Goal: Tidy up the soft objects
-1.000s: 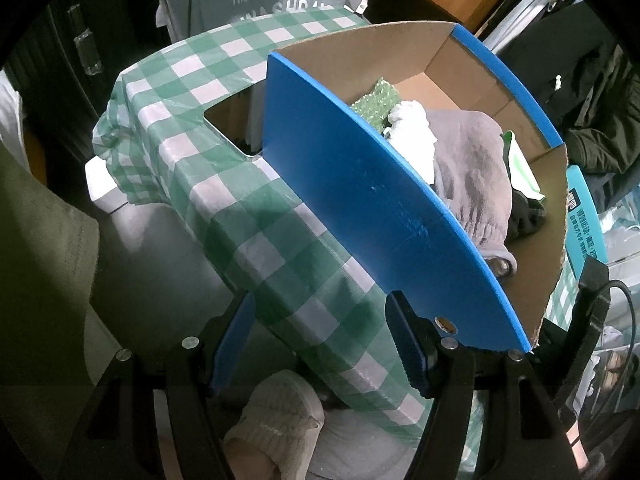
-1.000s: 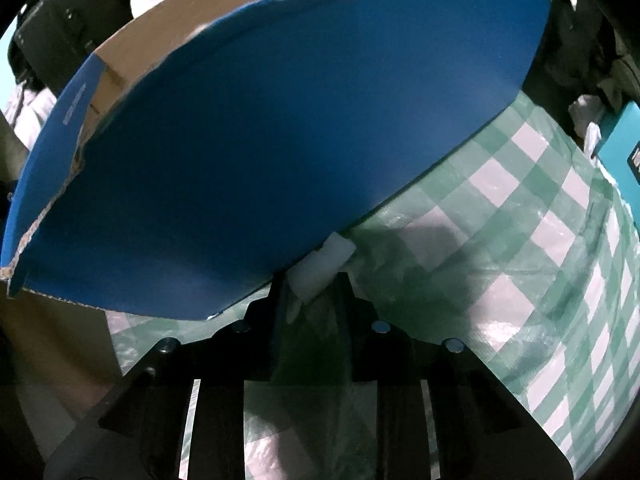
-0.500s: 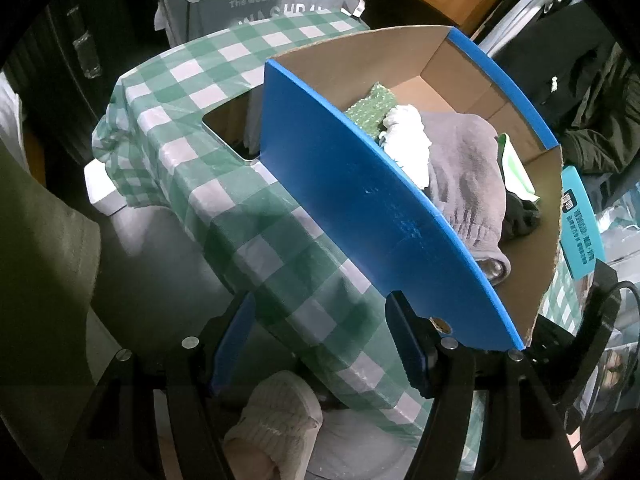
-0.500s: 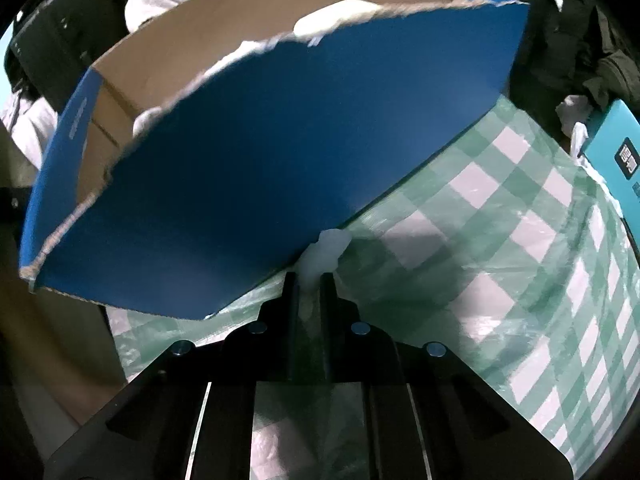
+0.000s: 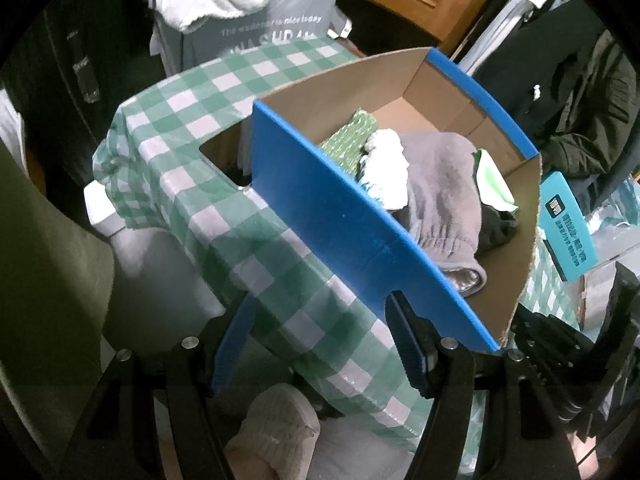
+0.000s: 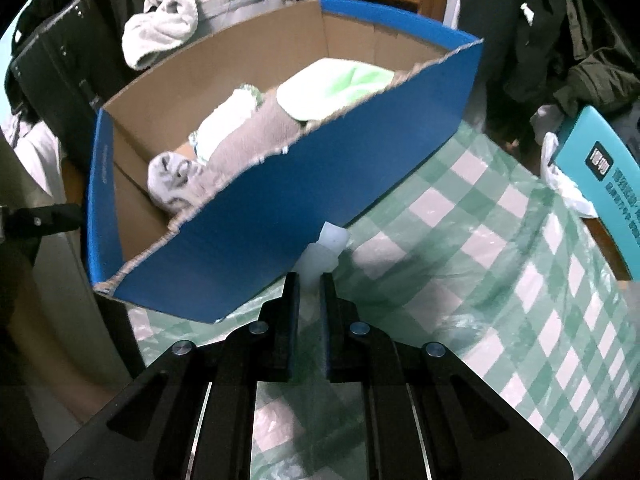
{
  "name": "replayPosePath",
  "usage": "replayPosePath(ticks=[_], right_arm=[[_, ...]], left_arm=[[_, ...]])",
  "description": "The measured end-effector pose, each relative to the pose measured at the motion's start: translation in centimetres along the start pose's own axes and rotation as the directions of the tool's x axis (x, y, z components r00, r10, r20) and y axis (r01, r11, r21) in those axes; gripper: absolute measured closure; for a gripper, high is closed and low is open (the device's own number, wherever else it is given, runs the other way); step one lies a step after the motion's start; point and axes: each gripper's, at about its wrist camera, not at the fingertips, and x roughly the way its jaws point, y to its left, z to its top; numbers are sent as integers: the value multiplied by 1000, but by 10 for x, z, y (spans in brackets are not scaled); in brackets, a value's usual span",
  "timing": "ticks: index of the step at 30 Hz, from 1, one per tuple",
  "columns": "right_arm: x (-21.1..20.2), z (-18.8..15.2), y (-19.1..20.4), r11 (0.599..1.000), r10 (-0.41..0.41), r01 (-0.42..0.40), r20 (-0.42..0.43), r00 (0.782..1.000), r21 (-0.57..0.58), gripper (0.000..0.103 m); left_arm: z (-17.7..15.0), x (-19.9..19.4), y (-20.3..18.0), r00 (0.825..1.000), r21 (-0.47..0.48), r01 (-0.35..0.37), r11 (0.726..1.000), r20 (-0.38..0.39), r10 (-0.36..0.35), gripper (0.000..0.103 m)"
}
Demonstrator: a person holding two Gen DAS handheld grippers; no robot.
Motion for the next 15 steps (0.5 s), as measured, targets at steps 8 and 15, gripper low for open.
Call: replayPosePath(ticks=[8, 15], right_arm=[[-27, 10, 2, 1000, -14, 14, 44, 999, -1, 97], [-50, 23, 7, 1000, -10, 10, 93, 996, -5, 97]], left_arm=[[5, -16, -16, 997, 68, 0, 998, 74, -5, 34], [13, -26, -28, 994, 114, 10, 993, 109, -23, 34]])
